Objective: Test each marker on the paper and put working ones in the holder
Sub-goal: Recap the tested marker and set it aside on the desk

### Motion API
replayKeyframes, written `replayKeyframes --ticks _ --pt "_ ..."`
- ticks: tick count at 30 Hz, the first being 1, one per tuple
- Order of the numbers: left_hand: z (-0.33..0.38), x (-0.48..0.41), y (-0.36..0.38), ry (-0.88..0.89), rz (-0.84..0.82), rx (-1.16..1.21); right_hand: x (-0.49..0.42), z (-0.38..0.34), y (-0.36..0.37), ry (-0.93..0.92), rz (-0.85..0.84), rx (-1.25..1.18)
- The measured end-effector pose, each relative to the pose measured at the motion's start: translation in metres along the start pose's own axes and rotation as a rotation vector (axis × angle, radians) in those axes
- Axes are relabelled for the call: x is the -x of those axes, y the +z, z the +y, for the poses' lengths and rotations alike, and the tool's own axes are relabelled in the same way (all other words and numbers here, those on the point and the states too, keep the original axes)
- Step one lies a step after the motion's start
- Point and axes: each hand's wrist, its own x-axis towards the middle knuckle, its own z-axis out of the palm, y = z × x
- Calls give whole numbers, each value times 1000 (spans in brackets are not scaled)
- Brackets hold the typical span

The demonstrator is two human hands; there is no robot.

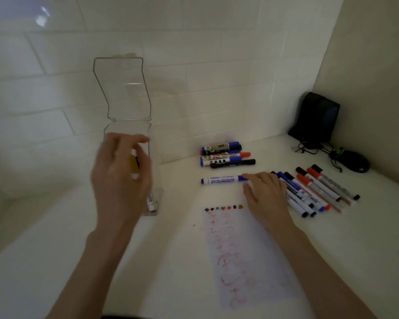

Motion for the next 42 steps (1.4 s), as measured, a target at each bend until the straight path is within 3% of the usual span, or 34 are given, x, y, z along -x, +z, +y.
replayKeyframes --ticks 2,5,9,14,16,19,21,25,30,42 --pt "21 12 15 106 -90 120 -3 -1 -2 8 40 -21" --pt "34 34 44 164 -308 195 -2 -3 -4 -29 -73 12" --pt "31 56 74 81 -507 185 -1 -3 -1 -121 -119 27" --pt "32 64 100 -50 -575 223 -3 -9 -8 -91 -54 81" --pt "34 64 106 -87 -606 251 -2 -16 -16 23 -37 -72" --pt "38 65 110 -96 -729 281 0 -33 -34 303 -120 -629" --pt "43 67 113 -99 -831 269 3 -40 -41 373 -175 -824" --pt "45 69 114 -93 -889 236 10 -47 -46 406 -175 -964" --pt "41 75 114 52 -993 140 10 -42 -48 427 -175 -979" --pt "41 60 105 -198 -1262 836 14 -34 -59 348 -187 -1100"
